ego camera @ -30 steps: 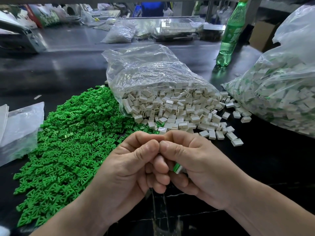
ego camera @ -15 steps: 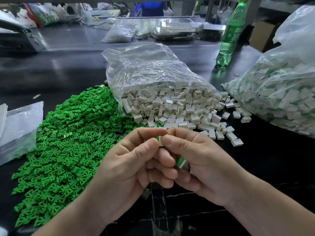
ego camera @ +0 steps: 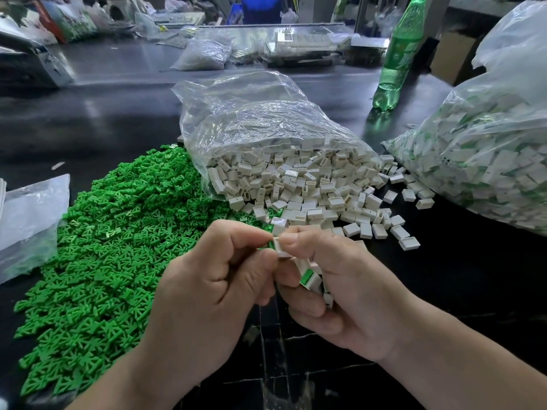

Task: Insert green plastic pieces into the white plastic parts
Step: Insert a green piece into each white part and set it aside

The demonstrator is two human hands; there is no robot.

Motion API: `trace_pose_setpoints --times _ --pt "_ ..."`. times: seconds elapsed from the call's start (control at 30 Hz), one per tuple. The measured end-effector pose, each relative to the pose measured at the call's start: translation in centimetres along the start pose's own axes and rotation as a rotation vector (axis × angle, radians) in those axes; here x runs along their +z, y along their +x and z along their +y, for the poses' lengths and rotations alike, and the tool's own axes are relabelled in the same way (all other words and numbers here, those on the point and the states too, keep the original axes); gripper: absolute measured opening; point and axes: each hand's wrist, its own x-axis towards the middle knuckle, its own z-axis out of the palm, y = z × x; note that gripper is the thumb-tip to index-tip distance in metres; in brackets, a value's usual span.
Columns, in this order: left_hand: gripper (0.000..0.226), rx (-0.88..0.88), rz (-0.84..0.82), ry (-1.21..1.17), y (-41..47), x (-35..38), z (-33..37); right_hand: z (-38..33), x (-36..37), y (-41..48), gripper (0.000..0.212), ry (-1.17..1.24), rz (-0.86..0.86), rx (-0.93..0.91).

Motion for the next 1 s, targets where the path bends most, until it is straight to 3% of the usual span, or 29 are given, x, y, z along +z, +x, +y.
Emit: trace_pose_setpoints --times 0.3,0.43,0.57,0.63,0.73,0.83,1.0 --pt "0.017 0.052 0.022 0.081 0.1 -0.1 0.1 -0.3 0.0 -0.2 0.013 0.043 -0.010 -0.030" --pt "0.015 -0.027 0.073 0.166 0.2 -0.4 -0.3 -0.5 -0.5 -0.1 0.010 0.190 -0.080 -0.058" --pt "0.020 -0.094 -0.081 0.343 0.4 -0.3 -1.7 -1.3 -1.1 0.2 0.005 0.430 -0.197 -0.141" --pt "0.032 -0.056 -0.197 0.463 0.4 0.0 -2.2 -1.5 -1.5 0.3 0.018 0.493 -0.208 -0.151" --pt "0.038 0.026 -0.329 0.656 0.4 0.4 -2.4 -1.5 -1.8 0.4 0.017 0.467 -0.183 -0.134" --pt "0.028 0.074 -0.374 0.770 0.4 0.9 -2.9 -1.4 -1.8 0.4 0.019 0.393 -0.089 -0.071" --pt "0.012 0.038 -0.360 0.718 0.5 1.2 -2.8 -1.3 -1.7 0.5 0.023 0.367 0.039 0.004"
